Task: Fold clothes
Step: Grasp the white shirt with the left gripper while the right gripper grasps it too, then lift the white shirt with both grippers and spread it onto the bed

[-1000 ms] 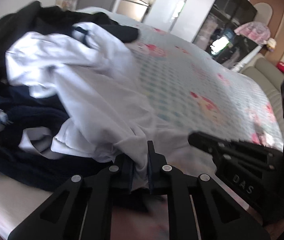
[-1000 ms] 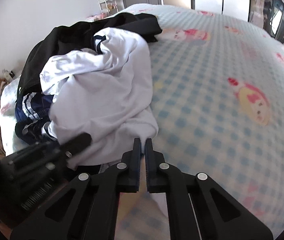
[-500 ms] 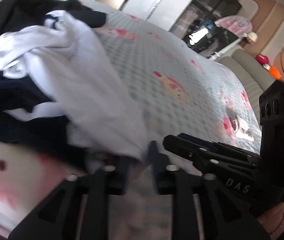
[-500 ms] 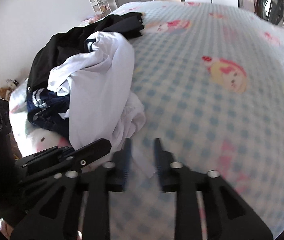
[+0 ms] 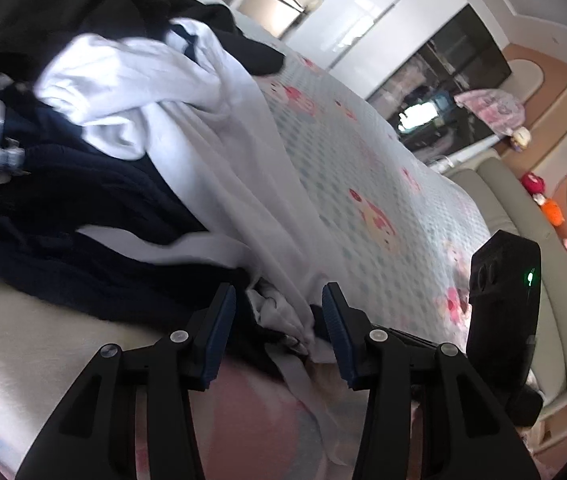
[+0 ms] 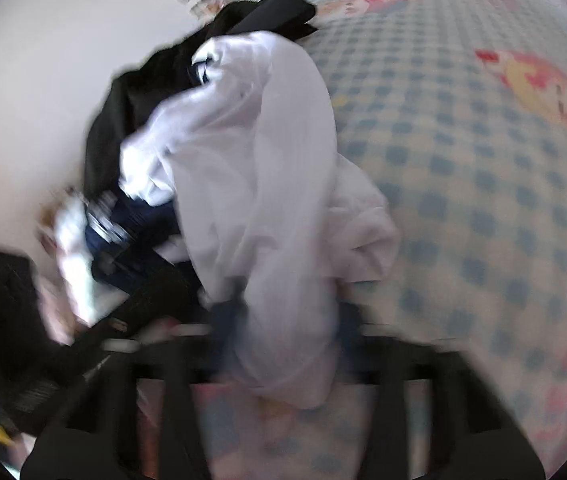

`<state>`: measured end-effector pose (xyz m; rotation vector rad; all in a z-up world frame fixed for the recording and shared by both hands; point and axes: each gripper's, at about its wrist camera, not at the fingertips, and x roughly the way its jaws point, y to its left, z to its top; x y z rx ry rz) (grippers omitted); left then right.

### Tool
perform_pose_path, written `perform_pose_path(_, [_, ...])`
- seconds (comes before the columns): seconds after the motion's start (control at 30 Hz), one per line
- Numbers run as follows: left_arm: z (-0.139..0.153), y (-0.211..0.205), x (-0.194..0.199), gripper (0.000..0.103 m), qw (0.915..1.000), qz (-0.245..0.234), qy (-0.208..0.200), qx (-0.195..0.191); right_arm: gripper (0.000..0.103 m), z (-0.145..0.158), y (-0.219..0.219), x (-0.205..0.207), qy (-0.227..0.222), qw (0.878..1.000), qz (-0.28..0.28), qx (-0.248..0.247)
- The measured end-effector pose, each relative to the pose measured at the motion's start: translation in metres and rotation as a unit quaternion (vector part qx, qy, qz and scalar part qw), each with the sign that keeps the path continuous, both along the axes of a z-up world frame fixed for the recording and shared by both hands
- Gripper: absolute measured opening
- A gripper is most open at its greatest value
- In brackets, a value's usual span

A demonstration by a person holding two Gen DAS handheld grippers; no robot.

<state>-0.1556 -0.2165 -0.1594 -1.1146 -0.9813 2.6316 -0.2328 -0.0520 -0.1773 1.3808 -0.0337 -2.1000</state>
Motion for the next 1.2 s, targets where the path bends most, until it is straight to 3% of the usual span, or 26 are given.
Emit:
perform_pose_path(0.13, [0.000, 0.019, -0.008, 0.046, 0.9998, -0.020, 0.002, 0.007, 0.014, 0.012, 0.009, 0.016, 0.051, 0.998, -0.018, 0.037])
perform_pose_path(0.23, [0.006, 0.036, -0.011, 0.046, 0.9982, -0.050, 0.016, 0.029, 0.014, 0.029, 0.030, 0.032, 0.105, 0.991, -0.039, 0.072])
perform_pose_path(0.33, [0.005, 0.061, -0.013, 0.046, 0.9954, -0.084, 0.011, 0.046, 0.013, 0.041, 0.060, 0.046, 0.129, 0.986, -0.061, 0.087])
perform_pose_path(0.57, [-0.006, 0.145, -0.016, 0.049, 0.9826, -0.170, -0.033, 0.067, 0.013, 0.056, 0.168, 0.080, 0.108, 0.980, -0.141, 0.084])
perform_pose_path(0.63, [-0.012, 0.177, -0.011, 0.045, 0.9767, -0.202, -0.048, 0.055, 0.013, 0.056, 0.199, 0.095, 0.093, 0.979, -0.164, 0.076])
perform_pose_path(0.67, [-0.011, 0.198, -0.006, 0.037, 0.9736, -0.219, -0.049, 0.041, 0.013, 0.057, 0.212, 0.102, 0.092, 0.977, -0.175, 0.076])
perform_pose_path(0.7, [-0.010, 0.214, -0.002, 0.021, 0.9704, -0.234, -0.048, 0.034, 0.013, 0.058, 0.225, 0.112, 0.095, 0.975, -0.184, 0.081])
perform_pose_path(0.73, [-0.008, 0.230, 0.003, 0.016, 0.9669, -0.249, -0.046, 0.028, 0.014, 0.059, 0.236, 0.118, 0.098, 0.973, -0.192, 0.086])
perform_pose_path(0.87, [0.006, 0.293, 0.021, 0.013, 0.9504, -0.308, -0.043, 0.006, 0.014, 0.065, 0.287, 0.131, 0.113, 0.959, -0.233, 0.111])
perform_pose_path(0.93, [0.010, 0.319, 0.029, 0.013, 0.9398, -0.338, -0.047, 0.006, 0.014, 0.072, 0.322, 0.129, 0.114, 0.953, -0.258, 0.109])
perform_pose_path(1.03, [0.015, 0.341, 0.034, 0.017, 0.9334, -0.353, -0.057, -0.028, 0.014, 0.078, 0.363, 0.115, 0.116, 0.938, -0.297, 0.136])
perform_pose_path(1.07, [0.017, 0.338, 0.035, 0.022, 0.9355, -0.346, -0.060, -0.034, 0.016, 0.078, 0.371, 0.111, 0.109, 0.935, -0.307, 0.143])
perform_pose_path(1.13, [0.020, 0.322, 0.037, 0.046, 0.9410, -0.331, -0.061, -0.036, 0.019, 0.077, 0.385, 0.108, 0.093, 0.934, -0.318, 0.138])
perform_pose_path(1.2, [0.025, 0.293, 0.040, 0.047, 0.9515, -0.300, -0.054, -0.045, 0.024, 0.079, 0.387, 0.112, 0.090, 0.937, -0.317, 0.118])
